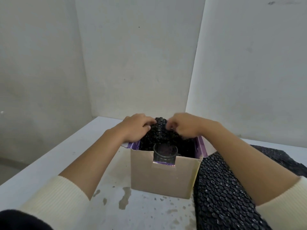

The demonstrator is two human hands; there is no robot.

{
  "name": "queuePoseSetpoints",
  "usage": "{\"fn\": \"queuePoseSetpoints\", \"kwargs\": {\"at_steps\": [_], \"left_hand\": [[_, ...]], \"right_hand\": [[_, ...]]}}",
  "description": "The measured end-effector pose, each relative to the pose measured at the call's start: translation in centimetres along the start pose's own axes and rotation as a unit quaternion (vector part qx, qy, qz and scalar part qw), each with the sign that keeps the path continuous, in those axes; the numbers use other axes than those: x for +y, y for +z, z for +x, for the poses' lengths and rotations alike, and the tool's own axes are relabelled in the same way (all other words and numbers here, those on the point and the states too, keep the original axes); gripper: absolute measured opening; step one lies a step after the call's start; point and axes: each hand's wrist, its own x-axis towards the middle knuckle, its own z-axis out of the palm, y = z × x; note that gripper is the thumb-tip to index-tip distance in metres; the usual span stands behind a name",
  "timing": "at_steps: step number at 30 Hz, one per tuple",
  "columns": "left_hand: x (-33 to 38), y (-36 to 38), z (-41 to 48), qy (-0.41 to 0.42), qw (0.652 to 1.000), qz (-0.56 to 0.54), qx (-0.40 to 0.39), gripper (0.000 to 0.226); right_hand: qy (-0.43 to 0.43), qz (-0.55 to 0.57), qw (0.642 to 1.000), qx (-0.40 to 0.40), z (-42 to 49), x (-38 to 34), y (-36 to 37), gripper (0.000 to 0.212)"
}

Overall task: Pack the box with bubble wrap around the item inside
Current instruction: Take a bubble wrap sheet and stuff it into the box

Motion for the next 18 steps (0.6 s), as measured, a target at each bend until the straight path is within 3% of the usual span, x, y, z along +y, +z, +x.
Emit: {"fn": "queuePoseSetpoints", "kwargs": {"at_steps": [2, 4, 7, 10, 14, 18], "left_hand": [[-0.2, 0.3, -0.1, -0.028, 0.997, -0.067, 0.028, 0.035], [-0.1, 0.4, -0.3, -0.052, 0.994, -0.091, 0.035, 0.033], [0.2, 0.5, -0.7, -0.079, 0.985, -0.153, 0.013, 0.023], [0.3, 1.0, -1.2, -0.087, 0.967, -0.237, -0.04, 0.049], [0.1, 1.7, -1.3, -0.084, 0.972, -0.215, -0.051, 0.059], [0.3, 1.5, -1.3, -0.086, 0.973, -0.207, -0.051, 0.057]], "right_hand": [[-0.016, 0.097, 0.995, 0.02, 0.2, -0.7, -0.3, 0.053], [-0.016, 0.133, 0.99, -0.04, 0.5, -1.4, 0.0, 0.056], [0.058, 0.173, 0.971, -0.153, 1.7, -1.8, 0.8, 0.055], [0.124, 0.182, 0.952, -0.211, 3.0, -1.7, 1.7, 0.061], [0.11, 0.206, 0.955, -0.18, 3.1, -1.9, 2.8, 0.034], [0.085, 0.2, 0.959, -0.182, 3.3, -1.6, 1.7, 0.044]]}}
